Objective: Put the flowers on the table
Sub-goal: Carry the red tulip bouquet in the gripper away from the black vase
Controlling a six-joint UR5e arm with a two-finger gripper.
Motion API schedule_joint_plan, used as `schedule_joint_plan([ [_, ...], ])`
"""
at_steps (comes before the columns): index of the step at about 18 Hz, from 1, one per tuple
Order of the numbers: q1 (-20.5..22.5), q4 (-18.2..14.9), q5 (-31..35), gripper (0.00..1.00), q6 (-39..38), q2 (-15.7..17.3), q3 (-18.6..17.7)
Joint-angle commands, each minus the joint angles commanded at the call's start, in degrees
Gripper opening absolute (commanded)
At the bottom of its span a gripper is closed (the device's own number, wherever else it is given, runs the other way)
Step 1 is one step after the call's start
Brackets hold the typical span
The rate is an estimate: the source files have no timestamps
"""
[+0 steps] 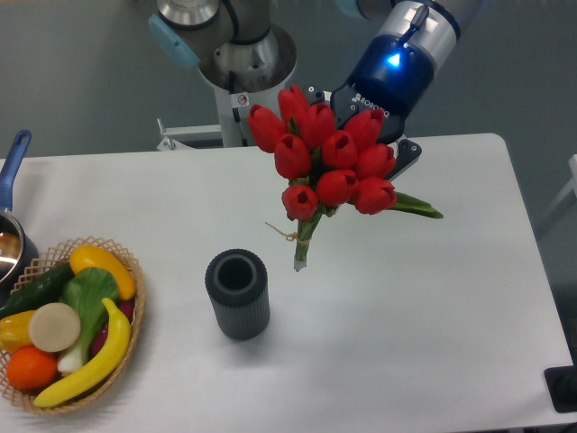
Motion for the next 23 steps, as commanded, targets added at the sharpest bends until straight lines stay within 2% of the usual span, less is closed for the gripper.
schedule_joint_plan([
  [7,2.7,-0.3,2.4,0.52,-0.4,1.2,0.3],
  [10,4.0,-0.4,11.7,0.52,-0.4,3.0,0.2],
  [15,3.7,-0.6,26.2,0.52,-0.4,3.3,-0.1],
  [17,3.5,-2.0,32.2,0.48,-0.5,3.3,0.3],
  [20,3.3,-4.8,35.2,0.48,-0.2,3.2,0.4],
  [23,2.5,-5.3,41.5,0.48,0.1,3.0,-1.4],
])
